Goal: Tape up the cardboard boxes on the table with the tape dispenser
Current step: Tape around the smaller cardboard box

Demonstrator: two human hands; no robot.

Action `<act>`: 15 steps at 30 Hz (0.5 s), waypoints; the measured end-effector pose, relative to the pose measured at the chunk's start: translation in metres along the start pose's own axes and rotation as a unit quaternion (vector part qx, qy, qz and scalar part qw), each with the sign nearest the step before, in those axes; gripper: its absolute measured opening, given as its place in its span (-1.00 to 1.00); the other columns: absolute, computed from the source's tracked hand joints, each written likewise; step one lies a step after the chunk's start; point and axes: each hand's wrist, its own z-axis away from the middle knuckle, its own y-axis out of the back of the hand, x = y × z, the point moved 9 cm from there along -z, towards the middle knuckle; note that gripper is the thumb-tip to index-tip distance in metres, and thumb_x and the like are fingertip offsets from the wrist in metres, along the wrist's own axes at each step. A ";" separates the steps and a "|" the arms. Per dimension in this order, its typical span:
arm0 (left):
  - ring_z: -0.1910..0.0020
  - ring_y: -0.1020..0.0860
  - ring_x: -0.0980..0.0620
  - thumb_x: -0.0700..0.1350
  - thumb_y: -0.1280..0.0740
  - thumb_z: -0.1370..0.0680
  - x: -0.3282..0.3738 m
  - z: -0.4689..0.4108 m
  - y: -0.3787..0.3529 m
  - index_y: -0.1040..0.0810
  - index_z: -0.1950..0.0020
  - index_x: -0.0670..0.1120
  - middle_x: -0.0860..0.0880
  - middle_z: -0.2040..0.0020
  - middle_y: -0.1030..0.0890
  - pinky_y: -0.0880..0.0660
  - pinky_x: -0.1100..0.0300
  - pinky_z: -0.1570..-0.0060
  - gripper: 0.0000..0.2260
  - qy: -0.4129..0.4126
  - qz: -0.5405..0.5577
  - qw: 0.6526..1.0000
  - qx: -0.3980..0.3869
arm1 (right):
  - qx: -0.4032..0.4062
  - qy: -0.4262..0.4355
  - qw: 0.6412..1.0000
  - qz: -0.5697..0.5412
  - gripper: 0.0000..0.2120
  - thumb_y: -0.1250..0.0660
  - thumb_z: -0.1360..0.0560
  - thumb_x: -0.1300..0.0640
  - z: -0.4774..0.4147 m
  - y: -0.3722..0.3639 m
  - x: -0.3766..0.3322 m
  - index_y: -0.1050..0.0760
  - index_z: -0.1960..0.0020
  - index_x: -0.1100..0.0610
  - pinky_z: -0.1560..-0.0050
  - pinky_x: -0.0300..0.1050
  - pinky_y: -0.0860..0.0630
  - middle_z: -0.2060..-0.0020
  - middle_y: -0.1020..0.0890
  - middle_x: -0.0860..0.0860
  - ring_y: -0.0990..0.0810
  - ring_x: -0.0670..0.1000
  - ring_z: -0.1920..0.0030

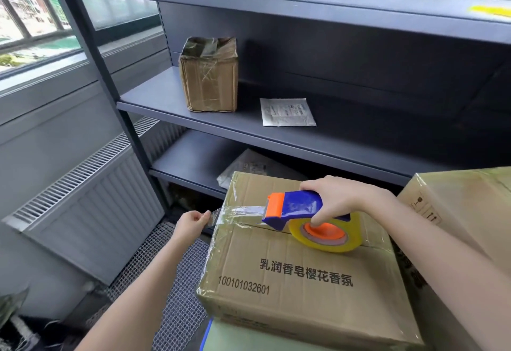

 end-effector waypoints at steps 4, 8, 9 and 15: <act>0.44 -0.24 0.03 -0.05 -0.23 -0.60 -0.005 -0.001 -0.029 -0.32 0.34 -0.15 -0.06 0.41 -0.32 -0.14 0.17 0.41 -0.66 0.031 -0.023 0.998 -0.055 | -0.003 0.003 1.000 0.002 -0.55 -0.48 -0.35 -0.08 0.000 0.000 -0.001 -0.33 -0.12 -0.04 0.22 -0.27 -0.41 0.01 -0.49 -0.08 -0.47 -0.06 0.02; 0.43 -0.25 0.03 -0.13 -0.22 -0.59 -0.004 0.001 -0.040 -0.36 0.34 -0.16 -0.09 0.38 -0.34 -0.17 0.18 0.39 -0.70 0.074 -0.053 0.991 -0.101 | -0.005 0.005 1.000 -0.002 -0.56 -0.48 -0.35 -0.07 -0.002 0.000 0.000 -0.33 -0.10 -0.05 0.24 -0.28 -0.40 0.04 -0.49 -0.09 -0.47 -0.08 0.06; 0.46 -0.23 0.04 -0.13 -0.22 -0.59 -0.004 0.002 -0.039 -0.42 0.32 -0.19 -0.07 0.41 -0.33 -0.16 0.19 0.42 -0.70 0.081 -0.060 0.989 -0.107 | -0.007 0.005 1.000 -0.002 -0.57 -0.48 -0.35 -0.06 -0.002 0.000 0.000 -0.33 -0.09 -0.05 0.24 -0.28 -0.41 0.05 -0.49 -0.08 -0.47 -0.08 0.08; 0.43 -0.32 0.09 -0.06 -0.30 -0.56 -0.013 0.009 -0.034 -0.50 0.05 -0.20 -0.07 0.29 -0.49 -0.25 0.22 0.46 -0.81 0.111 -0.035 0.989 -0.087 | -0.011 0.006 1.000 -0.003 -0.59 -0.48 -0.34 -0.05 -0.005 -0.001 0.000 -0.35 -0.07 -0.05 0.23 -0.24 -0.42 0.09 -0.49 -0.10 -0.47 -0.09 0.13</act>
